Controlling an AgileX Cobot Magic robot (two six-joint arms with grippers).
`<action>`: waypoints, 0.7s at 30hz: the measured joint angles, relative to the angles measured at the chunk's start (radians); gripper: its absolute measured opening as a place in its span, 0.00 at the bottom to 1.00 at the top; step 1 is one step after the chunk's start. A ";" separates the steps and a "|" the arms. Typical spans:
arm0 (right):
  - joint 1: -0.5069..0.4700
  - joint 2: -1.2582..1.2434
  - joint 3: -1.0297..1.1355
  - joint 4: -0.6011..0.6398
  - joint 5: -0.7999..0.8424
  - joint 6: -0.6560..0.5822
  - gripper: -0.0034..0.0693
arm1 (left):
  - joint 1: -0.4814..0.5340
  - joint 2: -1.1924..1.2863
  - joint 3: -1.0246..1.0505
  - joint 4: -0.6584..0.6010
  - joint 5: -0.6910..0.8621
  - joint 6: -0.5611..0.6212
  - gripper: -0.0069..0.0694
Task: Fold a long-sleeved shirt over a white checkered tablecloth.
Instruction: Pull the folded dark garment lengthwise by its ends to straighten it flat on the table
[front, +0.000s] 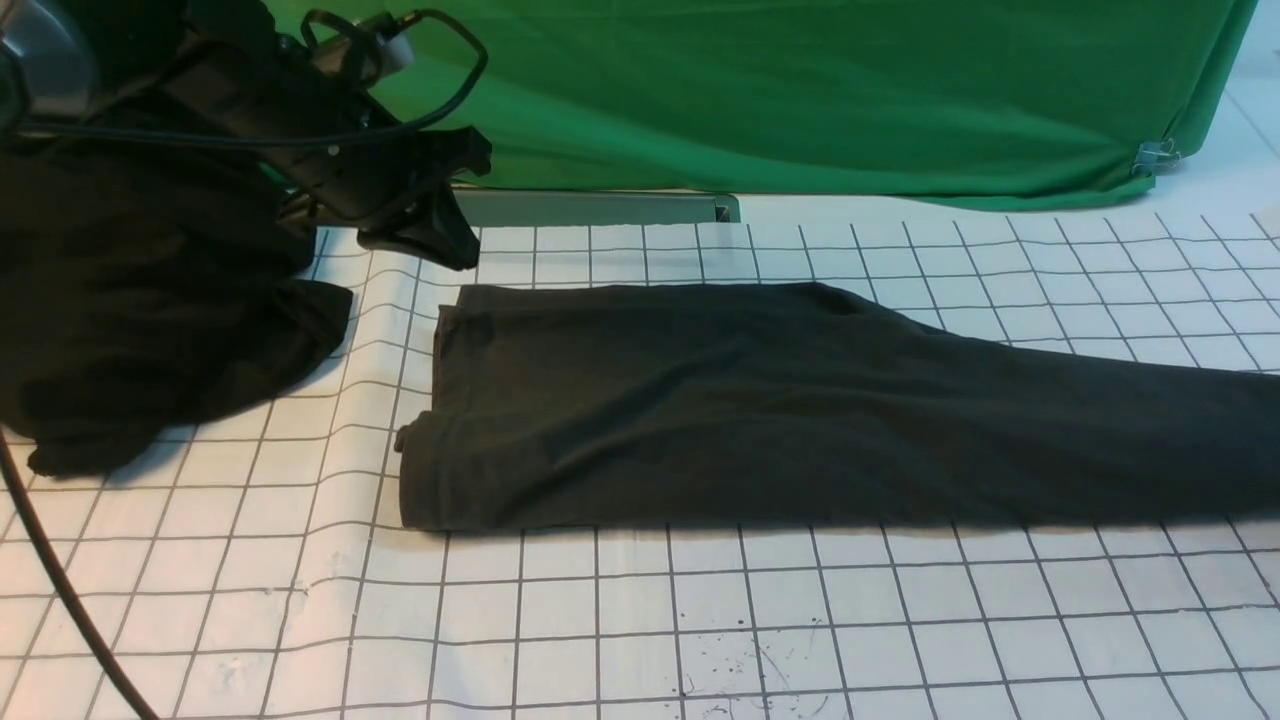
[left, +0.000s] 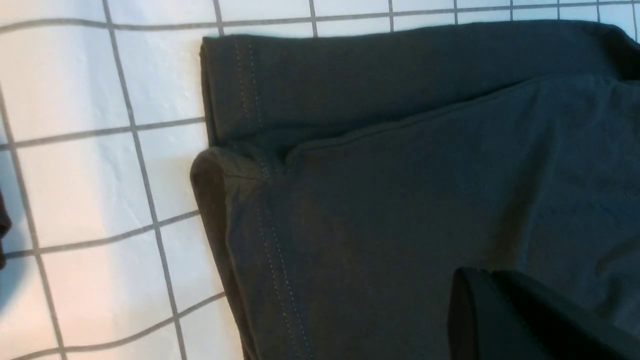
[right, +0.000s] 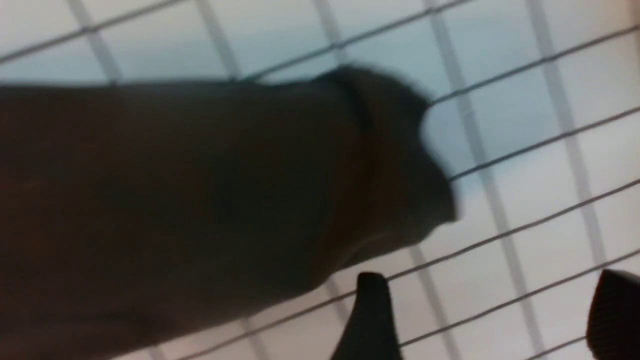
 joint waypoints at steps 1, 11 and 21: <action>0.000 0.003 0.014 0.031 -0.005 -0.008 0.77 | 0.000 0.000 0.000 0.000 0.000 0.000 0.15; -0.009 0.110 0.049 0.063 -0.081 -0.024 0.87 | 0.000 0.000 0.000 0.000 0.001 0.001 0.28; -0.014 0.208 0.049 0.073 -0.125 -0.045 0.71 | 0.000 0.000 0.000 0.000 0.028 0.001 0.43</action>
